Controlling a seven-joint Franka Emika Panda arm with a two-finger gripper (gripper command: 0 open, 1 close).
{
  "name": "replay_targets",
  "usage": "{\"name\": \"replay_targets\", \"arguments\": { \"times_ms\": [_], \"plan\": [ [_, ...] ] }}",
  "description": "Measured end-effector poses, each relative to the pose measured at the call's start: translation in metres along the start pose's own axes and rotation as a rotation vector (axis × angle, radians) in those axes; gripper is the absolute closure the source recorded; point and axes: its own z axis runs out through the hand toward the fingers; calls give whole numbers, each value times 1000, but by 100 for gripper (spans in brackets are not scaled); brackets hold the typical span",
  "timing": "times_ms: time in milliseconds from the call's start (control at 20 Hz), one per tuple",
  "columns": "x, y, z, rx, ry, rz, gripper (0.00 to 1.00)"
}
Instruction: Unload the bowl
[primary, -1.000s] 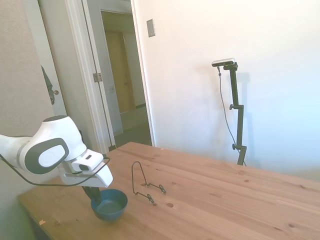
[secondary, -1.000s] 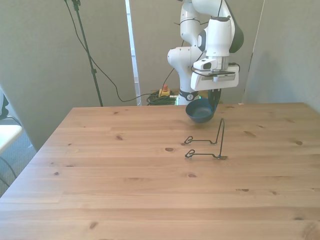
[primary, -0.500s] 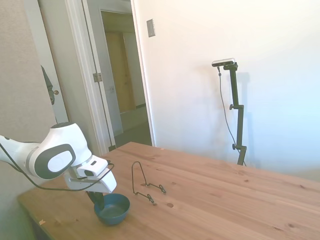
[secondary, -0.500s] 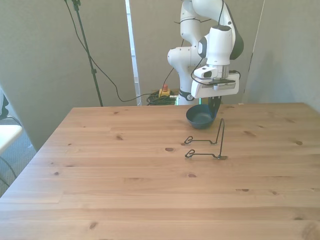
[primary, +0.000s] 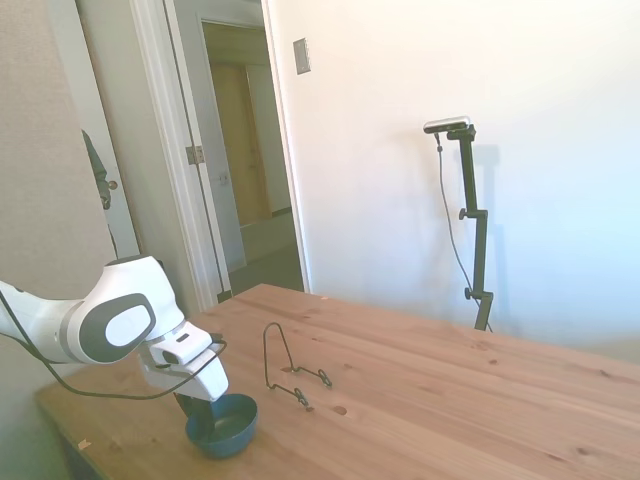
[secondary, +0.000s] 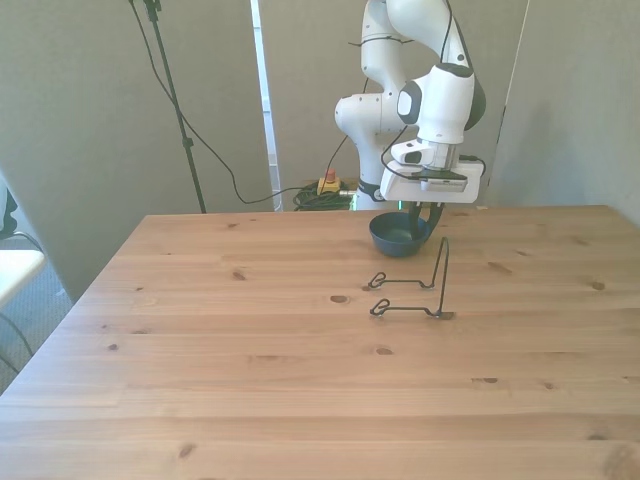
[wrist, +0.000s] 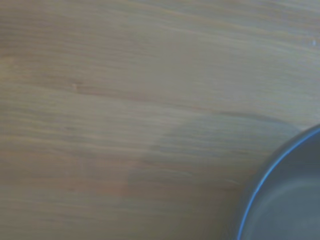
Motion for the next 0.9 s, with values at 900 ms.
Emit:
{"name": "replay_targets", "arguments": {
  "times_ms": [900],
  "plan": [
    [19,18,-76,-121,76,286,0]
  ]
}}
